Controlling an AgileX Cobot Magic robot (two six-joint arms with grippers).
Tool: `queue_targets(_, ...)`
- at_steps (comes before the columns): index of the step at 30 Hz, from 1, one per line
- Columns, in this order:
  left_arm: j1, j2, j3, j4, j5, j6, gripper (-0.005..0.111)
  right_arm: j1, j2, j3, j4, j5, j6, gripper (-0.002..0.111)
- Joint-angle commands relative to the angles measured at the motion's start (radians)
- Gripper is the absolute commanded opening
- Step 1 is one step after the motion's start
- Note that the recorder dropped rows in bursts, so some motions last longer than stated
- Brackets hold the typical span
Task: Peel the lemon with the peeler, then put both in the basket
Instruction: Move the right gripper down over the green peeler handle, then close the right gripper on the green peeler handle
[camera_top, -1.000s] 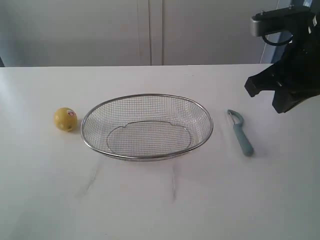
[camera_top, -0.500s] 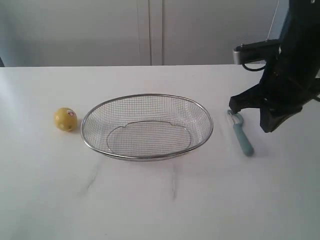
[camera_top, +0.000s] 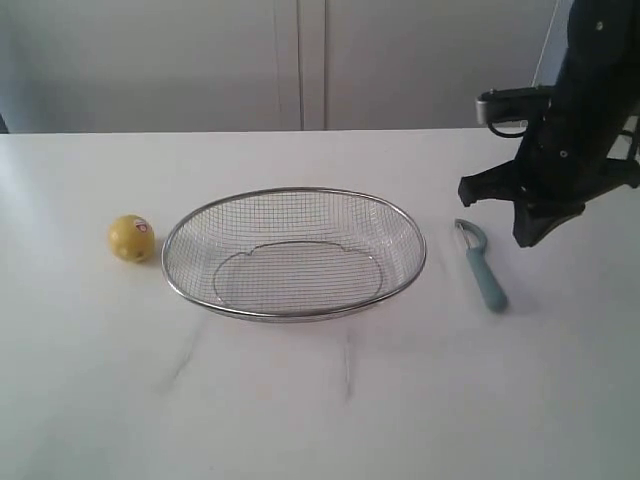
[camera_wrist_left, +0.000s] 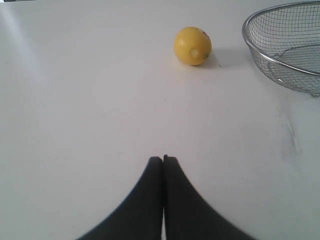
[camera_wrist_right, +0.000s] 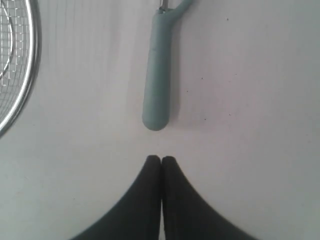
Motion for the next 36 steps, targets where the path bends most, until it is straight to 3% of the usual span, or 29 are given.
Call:
queue_targets(1,-0.005,-0.005,0.003,-0.006,0.003,0.001,0.0,-0.011,0.058,-0.033,0.036,0.007,-0.019,0.0)
queue_targets(20,-0.005,-0.005,0.003,-0.006,0.003,0.001,0.0,-0.011,0.137,-0.047,0.044,-0.149,-0.019,0.001)
queue_targets(32,-0.005,-0.005,0.003,-0.006,0.003,0.001,0.0,-0.011,0.181,-0.047,0.044,-0.165,-0.019,0.019)
queue_targets(36,-0.005,-0.005,0.003,-0.006,0.003,0.001,0.0,-0.011,0.185,-0.047,0.044,-0.163,-0.019,0.033)
